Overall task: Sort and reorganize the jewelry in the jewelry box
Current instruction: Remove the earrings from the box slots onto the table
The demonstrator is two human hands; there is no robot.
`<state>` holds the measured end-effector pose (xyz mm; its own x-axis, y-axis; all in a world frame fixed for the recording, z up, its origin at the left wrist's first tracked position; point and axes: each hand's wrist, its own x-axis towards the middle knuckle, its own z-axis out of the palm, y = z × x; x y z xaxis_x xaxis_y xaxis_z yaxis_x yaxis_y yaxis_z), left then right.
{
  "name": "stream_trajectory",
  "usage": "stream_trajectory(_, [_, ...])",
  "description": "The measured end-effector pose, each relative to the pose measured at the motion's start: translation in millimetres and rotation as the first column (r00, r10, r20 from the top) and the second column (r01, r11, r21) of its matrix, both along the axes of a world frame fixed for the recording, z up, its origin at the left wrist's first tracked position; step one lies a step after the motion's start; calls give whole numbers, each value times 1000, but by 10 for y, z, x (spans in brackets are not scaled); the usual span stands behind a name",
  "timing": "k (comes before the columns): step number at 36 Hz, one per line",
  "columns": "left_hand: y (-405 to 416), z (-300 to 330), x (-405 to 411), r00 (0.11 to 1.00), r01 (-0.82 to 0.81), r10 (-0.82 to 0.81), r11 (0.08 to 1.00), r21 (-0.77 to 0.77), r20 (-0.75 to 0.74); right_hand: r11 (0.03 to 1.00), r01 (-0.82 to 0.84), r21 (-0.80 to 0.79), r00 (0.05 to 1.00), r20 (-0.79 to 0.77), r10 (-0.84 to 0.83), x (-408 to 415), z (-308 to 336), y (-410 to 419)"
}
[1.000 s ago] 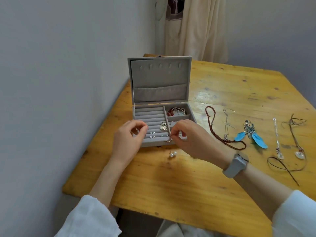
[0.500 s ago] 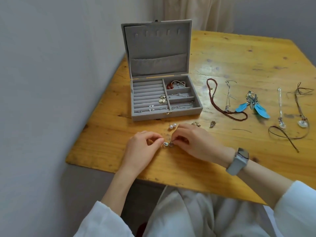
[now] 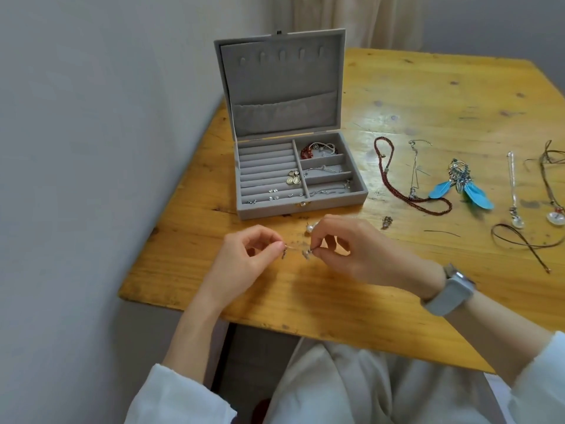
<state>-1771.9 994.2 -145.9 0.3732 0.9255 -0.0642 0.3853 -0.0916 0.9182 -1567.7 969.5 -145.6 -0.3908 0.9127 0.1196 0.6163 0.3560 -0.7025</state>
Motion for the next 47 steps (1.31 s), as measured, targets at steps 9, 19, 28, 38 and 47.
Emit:
stream_trajectory(9, [-64, 42, -23, 993, 59, -60, 998, -8, -104, 935, -148, -323, 985, -128, 112, -124, 30, -18])
stream_trajectory(19, [-136, -147, 29, 937, 14, 44, 986, 164, -346, 968, -140, -208, 984, 75, 159, -64, -53, 2])
stream_trajectory(28, [-136, -244, 95, 916, 9, 102, 962, 274, -388, 986, -155, 53, 943, 305, 132, -8, -120, 49])
stream_trajectory(38, [-144, -260, 95, 937, -59, 159, 950, 306, -312, 992, -64, 105, 966, 257, 35, -64, -178, 74])
stream_trajectory(47, [-161, -299, 85, 942, -109, 206, 935, 339, -265, 981, -174, -81, 981, 72, 179, -103, -72, 12])
